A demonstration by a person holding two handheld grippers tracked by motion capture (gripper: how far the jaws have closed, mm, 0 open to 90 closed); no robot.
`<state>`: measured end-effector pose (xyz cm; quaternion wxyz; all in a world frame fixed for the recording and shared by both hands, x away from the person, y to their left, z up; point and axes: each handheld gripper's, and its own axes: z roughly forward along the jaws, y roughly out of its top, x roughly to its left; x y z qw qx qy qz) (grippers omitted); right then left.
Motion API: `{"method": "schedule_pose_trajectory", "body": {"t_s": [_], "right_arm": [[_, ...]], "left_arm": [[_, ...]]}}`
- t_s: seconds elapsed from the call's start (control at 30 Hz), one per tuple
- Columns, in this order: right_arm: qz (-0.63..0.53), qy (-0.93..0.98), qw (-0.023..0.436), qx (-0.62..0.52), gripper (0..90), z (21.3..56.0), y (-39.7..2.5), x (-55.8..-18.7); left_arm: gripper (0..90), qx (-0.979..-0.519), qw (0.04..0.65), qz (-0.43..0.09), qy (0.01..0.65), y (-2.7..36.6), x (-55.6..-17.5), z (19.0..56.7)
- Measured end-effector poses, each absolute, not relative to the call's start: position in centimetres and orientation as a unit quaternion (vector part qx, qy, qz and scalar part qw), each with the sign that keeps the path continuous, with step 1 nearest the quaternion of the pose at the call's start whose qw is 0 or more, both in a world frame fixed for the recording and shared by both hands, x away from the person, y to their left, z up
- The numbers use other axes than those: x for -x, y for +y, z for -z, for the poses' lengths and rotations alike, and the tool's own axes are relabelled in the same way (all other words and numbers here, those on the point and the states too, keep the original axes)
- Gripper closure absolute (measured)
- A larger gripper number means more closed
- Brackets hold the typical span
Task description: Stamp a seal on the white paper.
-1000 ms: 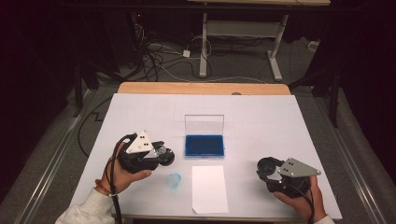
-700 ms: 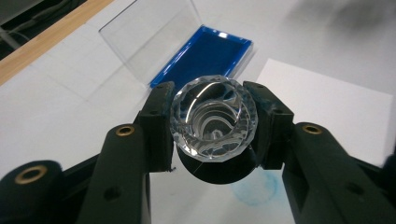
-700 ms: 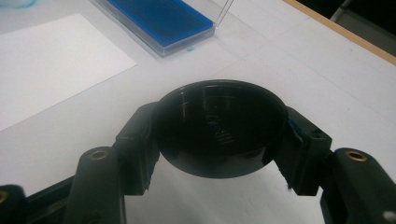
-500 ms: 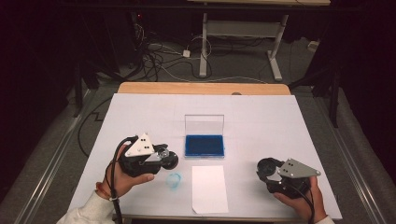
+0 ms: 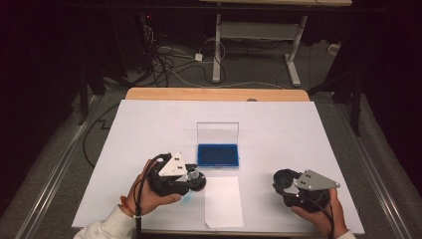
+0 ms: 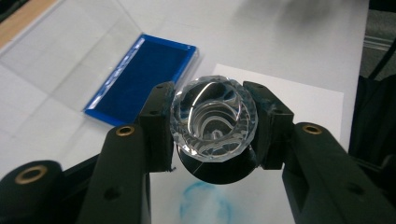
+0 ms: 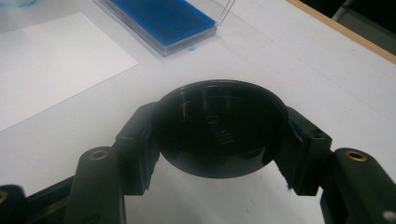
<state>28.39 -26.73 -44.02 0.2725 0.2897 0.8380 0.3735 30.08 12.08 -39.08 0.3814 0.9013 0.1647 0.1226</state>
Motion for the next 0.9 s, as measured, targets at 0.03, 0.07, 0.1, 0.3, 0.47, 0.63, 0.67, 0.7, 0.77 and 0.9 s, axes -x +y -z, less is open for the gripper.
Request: {"method": "schedule_pose_trajectory", "body": {"t_s": [0.03,0.07,0.1,0.3,0.47,0.63,0.67,0.7,0.77,0.9], "right_arm": [[-0.373,0.838,0.272,-0.291,38.5,44.0,-26.7,-28.4],[-0.373,0.838,0.272,-0.291,38.6,44.0,-26.7,-28.4],[-0.373,0.838,0.272,-0.291,38.6,44.1,-26.7,-28.4],[-0.372,0.840,0.271,-0.289,38.6,44.1,-26.6,-28.4],[-0.370,0.841,0.271,-0.288,38.6,44.2,-26.6,-28.4],[-0.368,0.842,0.268,-0.287,38.5,44.2,-26.5,-28.4],[-0.368,0.843,0.268,-0.288,38.5,44.2,-26.5,-28.4],[-0.368,0.842,0.268,-0.288,38.6,44.2,-26.5,-28.5],[-0.368,0.843,0.268,-0.288,38.6,44.3,-26.5,-28.5],[-0.367,0.843,0.267,-0.287,38.5,44.3,-26.5,-28.5]], "left_arm": [[55.1,-0.904,0.378,-0.120,0.161,11.7,-30.1,39.2],[55.1,-0.905,0.377,-0.118,0.156,11.4,-30.0,39.3],[55.1,-0.905,0.378,-0.115,0.155,11.1,-30.0,39.4],[55.1,-0.915,0.365,-0.107,0.137,9.5,-29.8,40.0],[55.1,-0.923,0.351,-0.099,0.121,8.1,-29.8,40.6],[55.1,-0.929,0.340,-0.094,0.112,6.8,-29.9,41.3],[55.1,-0.931,0.336,-0.092,0.109,6.6,-30.0,41.4],[55.1,-0.932,0.333,-0.091,0.107,6.3,-30.0,41.6],[55.1,-0.934,0.331,-0.088,0.104,5.9,-30.1,41.8],[55.1,-0.936,0.326,-0.086,0.097,5.2,-30.1,42.1]]}}
